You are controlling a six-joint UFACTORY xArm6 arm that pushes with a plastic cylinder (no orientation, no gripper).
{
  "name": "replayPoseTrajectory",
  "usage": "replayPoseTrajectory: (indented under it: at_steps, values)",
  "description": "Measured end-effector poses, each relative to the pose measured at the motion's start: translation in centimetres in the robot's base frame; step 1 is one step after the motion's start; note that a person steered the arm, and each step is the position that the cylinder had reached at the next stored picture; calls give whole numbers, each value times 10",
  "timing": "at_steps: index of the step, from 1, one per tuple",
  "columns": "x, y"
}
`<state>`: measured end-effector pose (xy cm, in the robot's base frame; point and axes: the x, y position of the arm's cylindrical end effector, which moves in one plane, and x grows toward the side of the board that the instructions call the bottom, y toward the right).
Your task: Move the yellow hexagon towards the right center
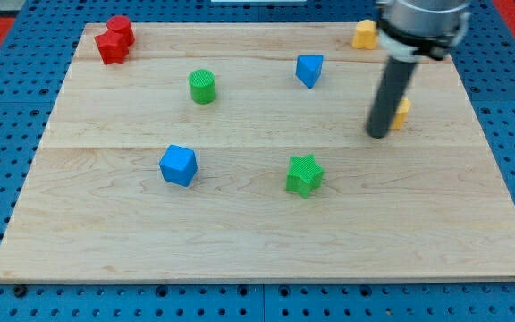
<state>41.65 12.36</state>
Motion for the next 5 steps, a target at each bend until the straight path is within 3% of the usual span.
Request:
replayPoseTrajectory:
  at_steps: [1,3,4,5]
  values:
    - [-47,-10]
    - [-37,62]
    - [-80,76]
    - [-151,158]
